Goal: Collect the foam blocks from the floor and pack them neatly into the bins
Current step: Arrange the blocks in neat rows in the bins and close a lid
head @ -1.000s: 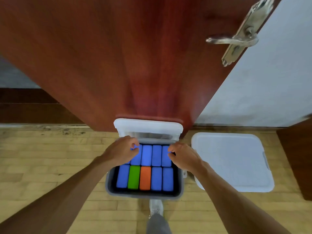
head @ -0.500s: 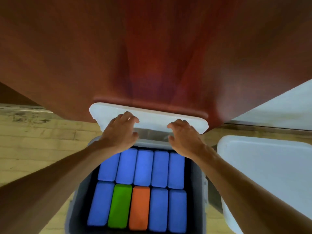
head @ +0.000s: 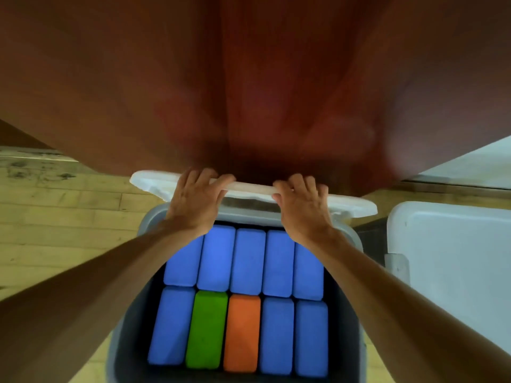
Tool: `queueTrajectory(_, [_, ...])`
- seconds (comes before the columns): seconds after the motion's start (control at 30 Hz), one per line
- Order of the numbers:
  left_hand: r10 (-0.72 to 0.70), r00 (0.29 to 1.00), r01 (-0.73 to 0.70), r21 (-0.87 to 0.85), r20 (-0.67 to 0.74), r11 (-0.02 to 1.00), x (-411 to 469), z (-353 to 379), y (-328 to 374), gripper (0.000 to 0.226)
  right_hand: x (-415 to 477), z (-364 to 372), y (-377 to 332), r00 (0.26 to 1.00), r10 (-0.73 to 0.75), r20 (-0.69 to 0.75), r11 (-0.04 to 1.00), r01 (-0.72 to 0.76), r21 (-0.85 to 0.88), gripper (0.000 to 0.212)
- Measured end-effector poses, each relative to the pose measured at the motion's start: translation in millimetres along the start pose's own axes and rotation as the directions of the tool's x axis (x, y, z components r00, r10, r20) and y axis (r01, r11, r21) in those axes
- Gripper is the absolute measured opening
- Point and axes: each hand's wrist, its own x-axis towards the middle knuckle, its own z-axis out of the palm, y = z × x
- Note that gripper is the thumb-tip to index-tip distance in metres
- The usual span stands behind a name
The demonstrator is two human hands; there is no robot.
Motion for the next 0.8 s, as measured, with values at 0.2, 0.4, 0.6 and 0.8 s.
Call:
queueTrajectory(0.2, [-0.012,0.967,0.028,-0.061,0.254,0.998,-29.3,-18.7,9.0,0.039,-40.7,0.2,0.1,0.986,0.086,0.142,0.993,-0.097,0.069,0.039])
queueTrajectory(0.4, [0.068,0.935,-0.031,-0.112,0.349,0.993,-66.5,-78.1,18.8,0.049,-94.0,-35.9,-11.0,0.996,0.079,0.033,0.991,-0.082,0.105,0.040])
queueTrajectory(0.6, [0.071,0.948,-0.046,-0.087,0.309,0.995,-135.5,-99.9,48.6,0.048,-162.3,-55.3,-18.3,0.996,-0.021,0.082,0.994,0.012,0.112,0.042])
queueTrajectory(0.8, [0.016,0.924,0.005,-0.054,0.382,0.999,-193.6,-75.0,73.9,0.045,-220.0,-16.2,-10.8,0.985,-0.143,0.093,0.981,0.129,0.142,0.045])
